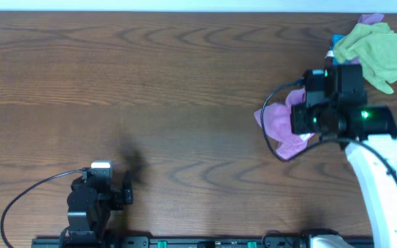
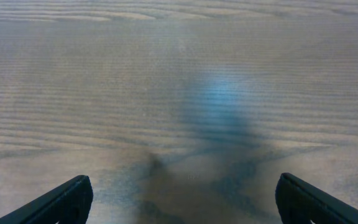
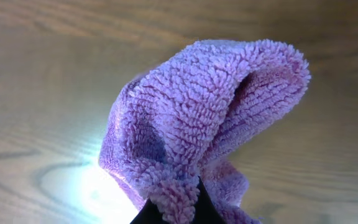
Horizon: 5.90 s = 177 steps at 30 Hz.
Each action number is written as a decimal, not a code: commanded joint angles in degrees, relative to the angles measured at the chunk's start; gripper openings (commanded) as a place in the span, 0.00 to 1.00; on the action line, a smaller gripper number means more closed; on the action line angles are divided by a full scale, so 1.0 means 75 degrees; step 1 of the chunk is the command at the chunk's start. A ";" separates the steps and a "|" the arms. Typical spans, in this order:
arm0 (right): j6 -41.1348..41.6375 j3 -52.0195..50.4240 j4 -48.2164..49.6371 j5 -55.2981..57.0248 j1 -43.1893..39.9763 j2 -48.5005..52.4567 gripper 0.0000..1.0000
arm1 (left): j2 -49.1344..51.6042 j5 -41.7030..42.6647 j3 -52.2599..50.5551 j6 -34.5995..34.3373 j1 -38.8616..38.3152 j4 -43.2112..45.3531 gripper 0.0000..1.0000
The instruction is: Fold the cloth
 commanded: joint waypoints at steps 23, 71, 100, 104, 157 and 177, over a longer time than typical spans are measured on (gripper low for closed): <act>0.1113 -0.0207 0.0047 -0.0358 0.2818 -0.0813 0.01 | -0.0050 -0.0079 -0.0087 0.0052 -0.0029 -0.0216 0.95; 0.1131 -0.0207 0.6321 0.3238 0.1343 0.4191 0.01 | -0.0050 -0.0079 -0.0087 0.0052 -0.0029 -0.0216 0.95; 0.1839 0.0160 0.6216 0.3710 0.1580 0.3025 0.81 | -0.0050 -0.0079 -0.0087 0.0052 -0.0029 -0.0216 0.95; 0.2323 0.0160 0.5275 0.3710 0.1574 0.2451 0.81 | -0.0050 -0.0076 -0.0087 0.0052 -0.0029 -0.0216 0.95; 0.1655 0.0195 0.6452 0.0175 -0.0510 0.5001 0.18 | -0.0050 -0.0079 -0.0087 0.0052 -0.0029 -0.0216 0.95; 0.1600 0.2815 0.4741 0.1040 0.1040 0.4916 0.03 | -0.0050 -0.0076 -0.0087 0.0052 -0.0029 -0.0216 0.95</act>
